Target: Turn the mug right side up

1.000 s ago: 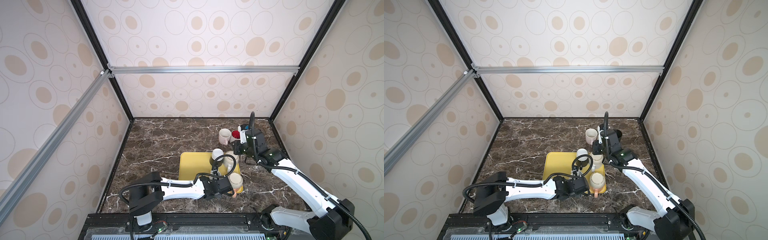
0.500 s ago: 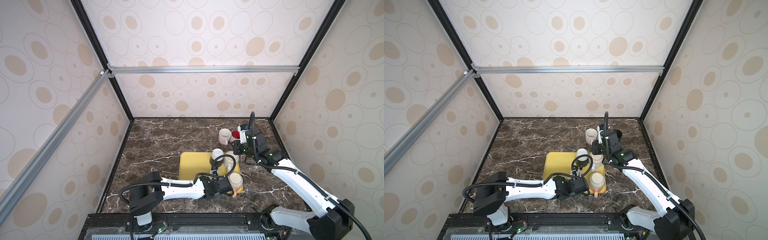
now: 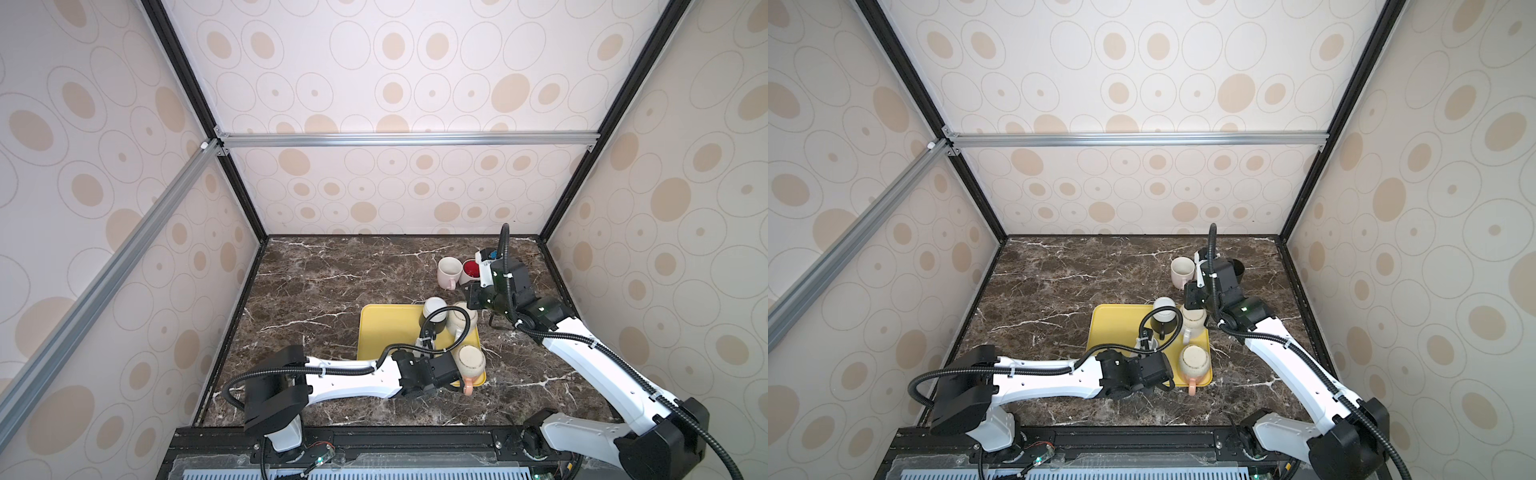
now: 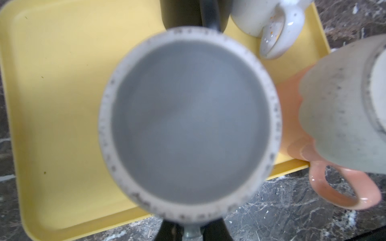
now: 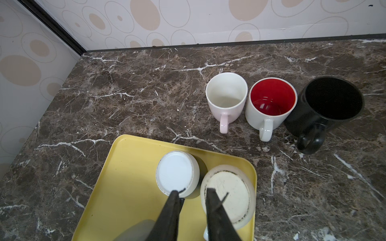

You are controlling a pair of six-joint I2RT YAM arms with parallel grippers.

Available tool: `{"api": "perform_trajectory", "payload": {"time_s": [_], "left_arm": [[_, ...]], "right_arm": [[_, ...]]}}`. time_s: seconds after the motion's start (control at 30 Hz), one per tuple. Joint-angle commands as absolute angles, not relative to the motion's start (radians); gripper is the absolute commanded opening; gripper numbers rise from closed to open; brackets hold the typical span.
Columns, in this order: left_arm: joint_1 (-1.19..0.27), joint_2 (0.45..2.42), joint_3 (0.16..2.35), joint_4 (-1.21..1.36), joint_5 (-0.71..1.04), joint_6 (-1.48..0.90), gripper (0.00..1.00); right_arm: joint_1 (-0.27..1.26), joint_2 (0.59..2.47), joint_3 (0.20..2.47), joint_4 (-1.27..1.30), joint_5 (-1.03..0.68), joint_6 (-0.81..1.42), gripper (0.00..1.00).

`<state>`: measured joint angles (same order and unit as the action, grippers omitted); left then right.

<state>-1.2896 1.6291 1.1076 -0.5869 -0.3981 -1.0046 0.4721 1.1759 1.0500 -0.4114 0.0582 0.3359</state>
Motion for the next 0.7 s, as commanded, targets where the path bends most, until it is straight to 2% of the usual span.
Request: {"api": "perform_trajectory", "payload": {"time_s": [0.0,0.17,0.33,0.43,0.53,0.67], "left_arm": [[-1.274,1.570,1.176,-0.662,-0.519,-0.943,0.00],[-1.247,1.477,1.185,-0.698,-0.560,-0.918,0.00],[-1.177,1.274,1.105,-0.566,-0.565,-0.874,0.00],[-1.097,1.112,1.001,-0.352,-0.518,-0.816,0.00],[-1.004,0.967,0.871,-0.061,-0.374,-0.776,0.00],[-0.907,0.892,0.792,0.225,-0.214,-0.778,0.00]], "right_arm": [[0.478,1.179,1.059,-0.426,0.053,0.347,0.25],[0.479,1.155,1.045,-0.438,0.039,0.376,0.25],[0.479,1.110,1.018,-0.423,-0.029,0.425,0.25],[0.479,1.082,1.006,-0.390,-0.089,0.450,0.25],[0.479,1.060,0.983,-0.311,-0.184,0.499,0.25],[0.479,1.059,0.951,-0.138,-0.345,0.617,0.26]]}}
